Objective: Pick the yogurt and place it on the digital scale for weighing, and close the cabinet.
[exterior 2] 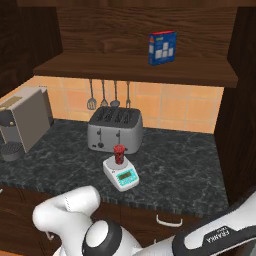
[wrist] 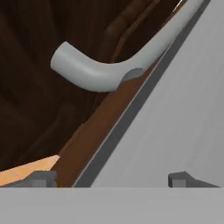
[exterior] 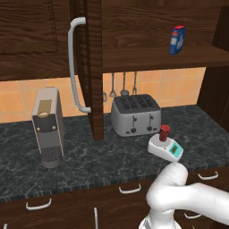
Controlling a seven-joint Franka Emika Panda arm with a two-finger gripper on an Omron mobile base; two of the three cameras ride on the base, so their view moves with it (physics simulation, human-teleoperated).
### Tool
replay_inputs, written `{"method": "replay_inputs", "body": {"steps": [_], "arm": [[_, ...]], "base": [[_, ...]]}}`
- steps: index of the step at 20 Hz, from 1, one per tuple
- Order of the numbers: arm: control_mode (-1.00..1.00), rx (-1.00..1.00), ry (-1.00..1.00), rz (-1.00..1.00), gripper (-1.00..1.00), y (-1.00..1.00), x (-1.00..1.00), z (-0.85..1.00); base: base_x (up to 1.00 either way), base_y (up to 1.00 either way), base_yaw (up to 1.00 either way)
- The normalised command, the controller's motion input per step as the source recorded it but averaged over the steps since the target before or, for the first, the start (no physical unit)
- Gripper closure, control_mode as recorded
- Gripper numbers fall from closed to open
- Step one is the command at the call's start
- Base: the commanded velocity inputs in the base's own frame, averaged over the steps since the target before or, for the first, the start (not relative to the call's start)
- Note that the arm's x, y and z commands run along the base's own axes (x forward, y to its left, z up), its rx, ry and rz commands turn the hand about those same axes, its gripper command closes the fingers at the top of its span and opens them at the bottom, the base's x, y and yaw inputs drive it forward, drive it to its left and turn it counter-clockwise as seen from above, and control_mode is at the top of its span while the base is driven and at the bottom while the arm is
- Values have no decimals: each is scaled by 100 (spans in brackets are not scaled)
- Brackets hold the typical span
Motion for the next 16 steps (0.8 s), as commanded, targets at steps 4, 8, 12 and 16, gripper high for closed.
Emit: {"method": "replay_inputs", "body": {"steps": [4, 8, 12, 16], "arm": [[-100, -26, -43, 21, -100, 55, 21, 98], [-100, -31, -42, 20, -100, 83, 23, 96], [-100, -29, -46, 19, -100, 100, 29, 100], [-100, -25, -36, 13, -100, 100, 44, 75]], "base": [[0, 0, 0], [0, 0, 0], [0, 0, 0], [0, 0, 0]]}}
